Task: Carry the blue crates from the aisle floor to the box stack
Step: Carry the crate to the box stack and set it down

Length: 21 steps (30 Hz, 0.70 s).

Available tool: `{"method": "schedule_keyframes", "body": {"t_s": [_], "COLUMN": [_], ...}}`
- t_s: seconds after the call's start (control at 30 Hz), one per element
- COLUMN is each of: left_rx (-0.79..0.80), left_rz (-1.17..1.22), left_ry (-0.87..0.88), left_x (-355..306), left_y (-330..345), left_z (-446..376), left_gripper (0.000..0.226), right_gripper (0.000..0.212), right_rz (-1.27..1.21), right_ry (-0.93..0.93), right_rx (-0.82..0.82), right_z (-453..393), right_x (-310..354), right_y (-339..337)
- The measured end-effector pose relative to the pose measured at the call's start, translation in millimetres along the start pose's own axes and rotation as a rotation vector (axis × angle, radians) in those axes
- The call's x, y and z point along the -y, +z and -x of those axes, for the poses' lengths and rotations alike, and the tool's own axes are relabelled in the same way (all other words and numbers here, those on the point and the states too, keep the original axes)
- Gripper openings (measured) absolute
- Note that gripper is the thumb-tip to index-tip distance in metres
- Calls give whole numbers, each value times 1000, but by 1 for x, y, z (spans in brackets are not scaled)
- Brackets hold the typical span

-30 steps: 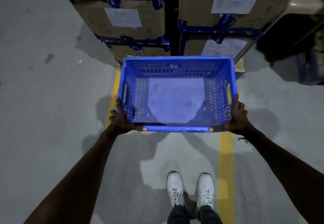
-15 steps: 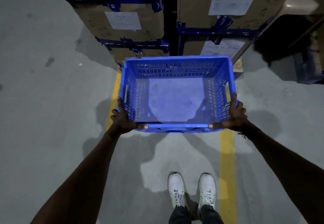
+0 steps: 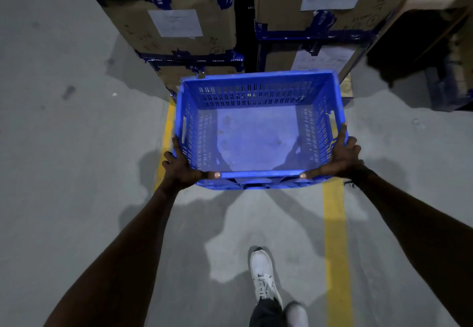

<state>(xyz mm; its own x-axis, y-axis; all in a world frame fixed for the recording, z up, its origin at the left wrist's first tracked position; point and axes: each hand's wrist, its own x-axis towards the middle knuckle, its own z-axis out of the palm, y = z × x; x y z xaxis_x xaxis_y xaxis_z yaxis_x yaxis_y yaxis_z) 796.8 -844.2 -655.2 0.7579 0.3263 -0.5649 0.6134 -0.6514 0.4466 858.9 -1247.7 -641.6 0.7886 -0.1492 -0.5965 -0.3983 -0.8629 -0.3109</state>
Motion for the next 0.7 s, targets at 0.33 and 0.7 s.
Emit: {"method": "schedule_keyframes", "body": {"t_s": [0.33,0.7], "left_rx": [-18,-30], "left_rz": [-20,-37], "left_ry": [19,3], "left_x": [9,10], "left_y": [3,7], "left_z": [-11,-16], "left_gripper": [178,181], "right_gripper": [186,186], "right_rz": [26,-5], "right_ry": [-44,-37], "right_rx": [10,-16], "right_z": [-3,0], "right_x": [-2,-8], "right_y": [4,9]}}
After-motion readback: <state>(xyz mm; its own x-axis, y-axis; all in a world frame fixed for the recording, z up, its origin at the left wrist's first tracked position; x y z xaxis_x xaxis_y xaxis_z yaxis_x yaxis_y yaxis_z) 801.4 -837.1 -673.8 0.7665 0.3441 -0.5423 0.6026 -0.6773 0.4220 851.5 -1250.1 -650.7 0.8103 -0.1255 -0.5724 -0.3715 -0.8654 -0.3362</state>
